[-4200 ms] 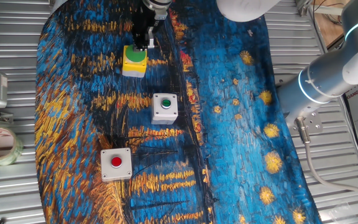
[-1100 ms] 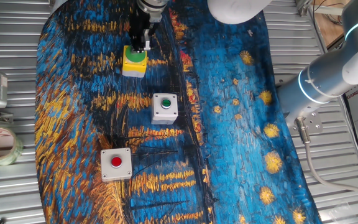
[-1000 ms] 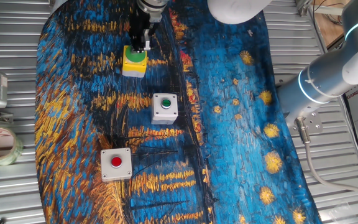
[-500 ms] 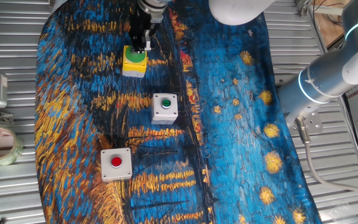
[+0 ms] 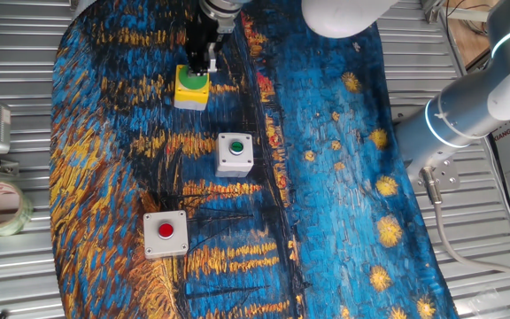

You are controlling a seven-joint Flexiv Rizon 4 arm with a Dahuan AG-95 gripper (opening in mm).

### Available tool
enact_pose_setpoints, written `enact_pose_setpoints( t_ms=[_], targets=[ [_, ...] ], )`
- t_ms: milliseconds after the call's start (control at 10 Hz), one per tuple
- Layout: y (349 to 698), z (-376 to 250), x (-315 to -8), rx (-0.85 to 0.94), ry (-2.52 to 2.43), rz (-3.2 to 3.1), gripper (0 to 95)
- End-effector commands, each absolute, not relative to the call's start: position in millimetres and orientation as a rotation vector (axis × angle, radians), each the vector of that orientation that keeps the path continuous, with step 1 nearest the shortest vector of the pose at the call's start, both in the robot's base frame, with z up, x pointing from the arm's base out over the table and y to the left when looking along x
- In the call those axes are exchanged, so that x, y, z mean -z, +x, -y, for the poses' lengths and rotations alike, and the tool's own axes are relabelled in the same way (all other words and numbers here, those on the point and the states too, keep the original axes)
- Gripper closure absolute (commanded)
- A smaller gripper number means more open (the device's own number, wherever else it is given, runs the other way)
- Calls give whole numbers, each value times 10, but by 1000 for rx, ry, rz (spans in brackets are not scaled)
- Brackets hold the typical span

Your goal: Press three buttons from left to right in sequence

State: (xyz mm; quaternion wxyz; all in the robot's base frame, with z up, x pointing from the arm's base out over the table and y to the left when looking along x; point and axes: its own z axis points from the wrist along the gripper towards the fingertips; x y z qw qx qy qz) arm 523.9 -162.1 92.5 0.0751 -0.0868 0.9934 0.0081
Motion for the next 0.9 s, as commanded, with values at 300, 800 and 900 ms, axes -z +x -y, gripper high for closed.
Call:
enact_pose_setpoints(
  t_ms=[300, 800, 900],
  targets=[
    [5225, 1610, -980, -19, -256, -3005, 950],
    [5189, 1581, -1124, -11, -257, -3028, 950],
    [5187, 1580, -1130, -8, -257, -3031, 950]
  ],
)
